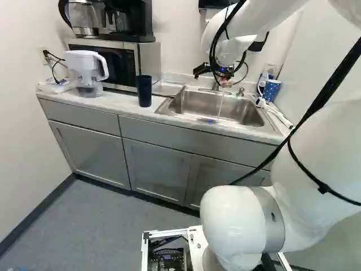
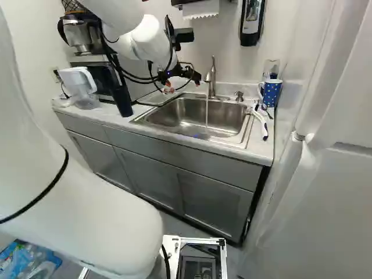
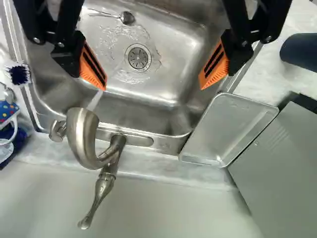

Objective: Rinse the cup and place it in the tray

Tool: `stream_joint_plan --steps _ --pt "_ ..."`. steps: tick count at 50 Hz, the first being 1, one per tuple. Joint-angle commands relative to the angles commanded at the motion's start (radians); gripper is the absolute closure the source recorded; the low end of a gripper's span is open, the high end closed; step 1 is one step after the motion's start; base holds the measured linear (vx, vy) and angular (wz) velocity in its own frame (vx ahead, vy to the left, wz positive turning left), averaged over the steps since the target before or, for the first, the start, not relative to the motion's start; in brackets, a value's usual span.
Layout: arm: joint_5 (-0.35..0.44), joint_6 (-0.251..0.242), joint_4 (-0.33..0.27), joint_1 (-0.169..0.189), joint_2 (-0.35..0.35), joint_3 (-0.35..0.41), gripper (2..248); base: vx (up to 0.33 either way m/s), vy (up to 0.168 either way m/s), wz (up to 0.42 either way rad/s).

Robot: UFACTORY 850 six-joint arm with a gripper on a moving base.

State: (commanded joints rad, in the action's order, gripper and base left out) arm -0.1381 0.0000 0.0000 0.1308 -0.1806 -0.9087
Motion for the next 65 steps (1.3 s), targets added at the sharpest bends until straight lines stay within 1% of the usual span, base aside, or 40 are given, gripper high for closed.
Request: stream_joint_plan --steps 50,65 --pt "0.0 0.0 0.0 0.089 -0.035 0.032 3 0.0 0.0 0.0" --pt "0.0 0.0 0.0 0.091 -0.036 0.032 3 0.0 0.0 0.0"
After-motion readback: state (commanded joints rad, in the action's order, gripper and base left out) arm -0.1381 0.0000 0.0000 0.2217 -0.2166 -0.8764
